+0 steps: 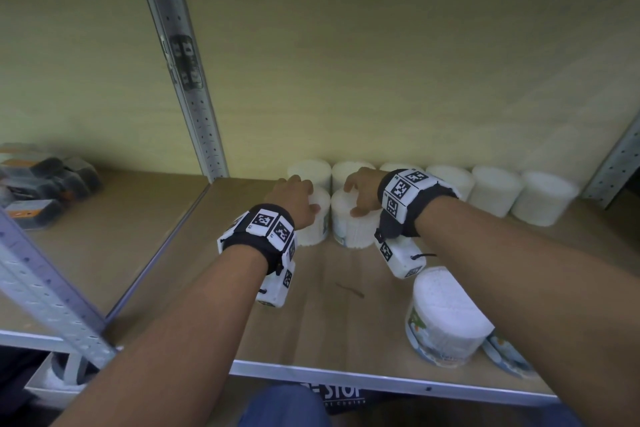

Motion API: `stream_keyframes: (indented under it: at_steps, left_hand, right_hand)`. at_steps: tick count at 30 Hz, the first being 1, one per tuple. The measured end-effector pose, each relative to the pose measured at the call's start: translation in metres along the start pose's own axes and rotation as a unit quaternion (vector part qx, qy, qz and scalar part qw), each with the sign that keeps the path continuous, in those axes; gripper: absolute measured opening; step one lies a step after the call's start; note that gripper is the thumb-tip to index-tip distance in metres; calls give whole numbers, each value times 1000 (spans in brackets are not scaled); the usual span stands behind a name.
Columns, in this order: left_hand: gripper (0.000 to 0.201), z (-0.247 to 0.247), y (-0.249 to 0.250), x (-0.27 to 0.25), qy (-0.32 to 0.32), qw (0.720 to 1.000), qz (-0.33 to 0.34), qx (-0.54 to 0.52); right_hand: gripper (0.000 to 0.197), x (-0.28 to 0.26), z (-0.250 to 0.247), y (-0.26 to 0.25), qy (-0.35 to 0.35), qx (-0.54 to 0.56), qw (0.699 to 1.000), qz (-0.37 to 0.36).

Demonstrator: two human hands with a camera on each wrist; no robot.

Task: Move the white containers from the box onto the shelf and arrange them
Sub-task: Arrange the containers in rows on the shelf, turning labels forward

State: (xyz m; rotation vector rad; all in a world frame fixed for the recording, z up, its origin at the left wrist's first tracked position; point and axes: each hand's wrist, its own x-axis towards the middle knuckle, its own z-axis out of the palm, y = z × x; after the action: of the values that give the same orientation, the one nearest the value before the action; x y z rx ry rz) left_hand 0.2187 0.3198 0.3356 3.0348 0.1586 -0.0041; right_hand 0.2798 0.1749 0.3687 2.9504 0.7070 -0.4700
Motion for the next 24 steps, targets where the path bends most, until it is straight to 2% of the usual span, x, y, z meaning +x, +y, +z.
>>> stream_keyframes:
  at_steps: [4, 8, 10, 15, 24]
  left_hand:
    - [46, 1, 0, 1, 2, 1000, 0, -3]
    - [45, 3, -2, 1, 6, 1000, 0, -9]
    - [45, 4, -2, 2, 6, 1000, -1, -13]
    - [45, 6, -3, 4, 3, 1000, -6, -23]
    - [44, 10, -5, 7, 8, 999, -5, -38]
  right_hand:
    - [62, -3, -5, 4, -23, 65, 997, -27]
    - [55, -2, -6, 2, 20, 76, 997, -24]
    - [55, 1, -4, 1, 34, 51, 998, -10]
    - [69, 7, 4, -2, 18, 4, 1000, 17]
    - [61, 2, 0, 0, -2, -2, 1000, -12]
